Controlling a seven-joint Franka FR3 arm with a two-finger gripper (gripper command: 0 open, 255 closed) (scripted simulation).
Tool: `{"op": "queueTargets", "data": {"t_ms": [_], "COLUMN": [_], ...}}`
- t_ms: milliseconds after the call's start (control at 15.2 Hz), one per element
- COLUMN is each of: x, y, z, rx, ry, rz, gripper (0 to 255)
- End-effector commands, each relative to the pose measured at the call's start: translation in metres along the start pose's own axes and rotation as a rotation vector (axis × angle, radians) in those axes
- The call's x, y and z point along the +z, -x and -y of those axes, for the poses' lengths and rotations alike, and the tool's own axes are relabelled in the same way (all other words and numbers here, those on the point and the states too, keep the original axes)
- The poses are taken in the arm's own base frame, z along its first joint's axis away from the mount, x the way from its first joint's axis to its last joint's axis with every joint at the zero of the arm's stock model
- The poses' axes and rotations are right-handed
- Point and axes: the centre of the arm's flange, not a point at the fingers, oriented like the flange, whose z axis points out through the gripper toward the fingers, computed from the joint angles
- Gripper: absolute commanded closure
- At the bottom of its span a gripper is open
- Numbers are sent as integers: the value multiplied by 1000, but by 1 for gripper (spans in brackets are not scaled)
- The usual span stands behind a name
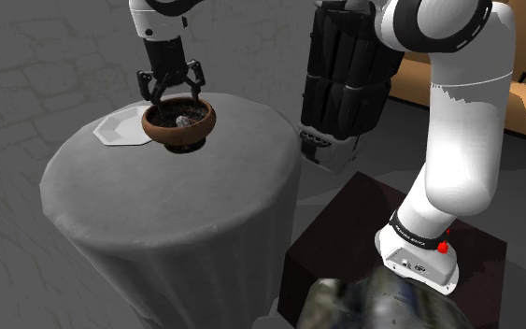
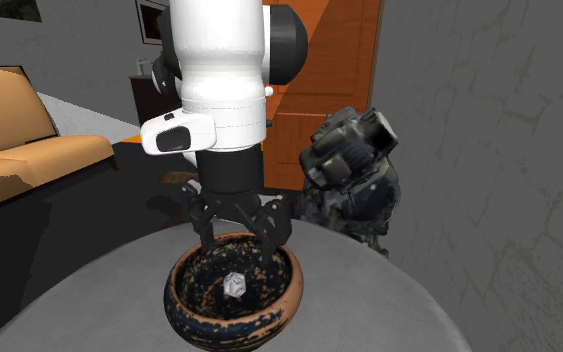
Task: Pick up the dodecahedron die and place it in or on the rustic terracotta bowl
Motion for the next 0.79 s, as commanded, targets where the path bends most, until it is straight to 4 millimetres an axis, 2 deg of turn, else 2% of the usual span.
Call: {"op": "queueTargets", "data": {"t_ms": [0, 198, 726], "x": [-13, -50, -50], "y": [0, 0, 0], "z": [0, 0, 0], "rx": [0, 0, 0], "ry": [0, 0, 0], "rz": [0, 0, 0], "gripper": [0, 0, 0]}}
